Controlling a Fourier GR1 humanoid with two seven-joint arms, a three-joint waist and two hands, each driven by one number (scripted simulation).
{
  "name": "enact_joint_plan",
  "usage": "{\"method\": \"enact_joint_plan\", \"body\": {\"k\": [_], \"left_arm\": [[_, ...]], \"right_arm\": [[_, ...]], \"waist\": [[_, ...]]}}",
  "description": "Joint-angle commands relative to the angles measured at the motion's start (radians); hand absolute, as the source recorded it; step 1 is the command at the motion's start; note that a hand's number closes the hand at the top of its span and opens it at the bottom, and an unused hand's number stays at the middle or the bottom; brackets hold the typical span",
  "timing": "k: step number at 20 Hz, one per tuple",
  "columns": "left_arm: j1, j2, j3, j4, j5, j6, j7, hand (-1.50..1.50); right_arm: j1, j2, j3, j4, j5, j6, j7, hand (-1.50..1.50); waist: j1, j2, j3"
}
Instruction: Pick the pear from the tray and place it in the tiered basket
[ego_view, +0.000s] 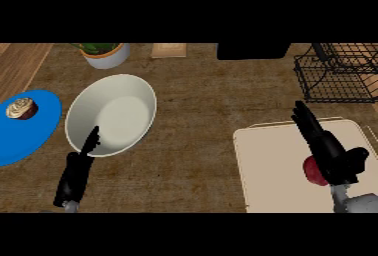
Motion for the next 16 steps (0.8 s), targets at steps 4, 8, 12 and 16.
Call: {"method": "enact_joint_plan", "body": {"k": [4, 8, 12, 16], "left_arm": [[-0.086, -0.011, 0.058, -0.092, -0.021, 0.060, -0.068, 0.00], [-0.119, -0.053, 0.059, -0.155, -0.013, 0.079, -0.102, 0.00], [-0.128, -0.066, 0.058, -0.155, -0.002, 0.066, -0.113, 0.00], [-0.133, -0.081, 0.035, -0.167, -0.019, 0.071, -0.104, 0.00]], "right_arm": [[0.064, 0.070, -0.330, -0.044, -0.308, 0.099, -0.326, 1.50], [0.104, 0.066, -0.566, 0.113, -0.437, 0.019, -0.314, 1.50], [0.129, 0.212, -0.522, 0.062, -0.761, 0.465, -0.311, -1.50], [0.273, 0.099, -0.634, 0.155, -0.816, 0.848, -0.393, -1.50]], "waist": [[-0.074, 0.011, -0.012], [-0.070, 0.034, -0.015], [-0.059, 0.025, -0.010], [-0.041, 0.032, -0.018]]}}
